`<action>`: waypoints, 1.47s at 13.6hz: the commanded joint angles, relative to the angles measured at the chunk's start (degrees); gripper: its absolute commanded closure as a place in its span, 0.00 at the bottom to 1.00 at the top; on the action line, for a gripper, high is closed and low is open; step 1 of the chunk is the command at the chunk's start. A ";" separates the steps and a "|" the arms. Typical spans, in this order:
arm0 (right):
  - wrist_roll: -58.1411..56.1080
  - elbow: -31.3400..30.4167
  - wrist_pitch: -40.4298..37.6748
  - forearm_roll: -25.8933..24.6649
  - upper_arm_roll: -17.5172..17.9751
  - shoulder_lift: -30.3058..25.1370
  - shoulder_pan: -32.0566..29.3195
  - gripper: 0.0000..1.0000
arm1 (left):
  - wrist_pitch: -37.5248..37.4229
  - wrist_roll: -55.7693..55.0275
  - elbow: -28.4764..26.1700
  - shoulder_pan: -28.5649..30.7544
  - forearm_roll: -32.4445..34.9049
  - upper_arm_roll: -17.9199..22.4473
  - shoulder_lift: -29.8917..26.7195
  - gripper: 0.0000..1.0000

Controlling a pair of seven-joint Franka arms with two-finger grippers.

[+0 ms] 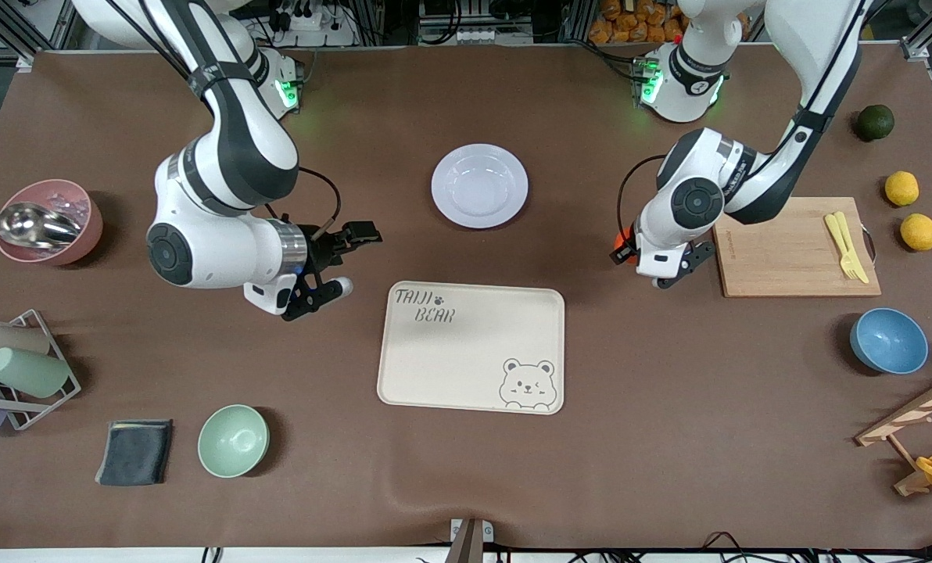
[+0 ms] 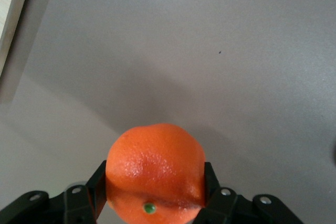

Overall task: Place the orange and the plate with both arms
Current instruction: 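Lift the orange with the left gripper and carry it toward the plate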

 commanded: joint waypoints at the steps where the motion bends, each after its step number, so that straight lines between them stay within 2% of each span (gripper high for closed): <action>1: 0.77 -2.09 0.70 1.28 -0.40 -2.30 0.35 0.00 | -0.51 -1.49 0.52 -0.44 0.89 -0.38 -0.14 1.00; 6: 0.68 -2.18 0.00 1.19 -0.49 -2.48 -0.35 0.00 | -0.51 -4.20 4.04 -5.26 -2.10 -0.38 2.06 1.00; 9: -0.37 -1.92 0.44 1.19 -0.67 -1.60 -4.38 0.00 | -0.51 -7.97 5.44 -9.04 -2.19 -0.38 3.37 1.00; 14: -3.45 -1.92 0.17 1.02 -0.67 -1.07 -5.27 0.00 | -0.51 -12.11 6.24 -15.37 -5.26 -0.56 3.56 1.00; 20: -8.81 -2.09 0.17 1.02 -0.67 -0.19 -7.21 0.00 | -0.60 -20.54 6.59 -23.11 -5.35 -0.65 3.55 1.00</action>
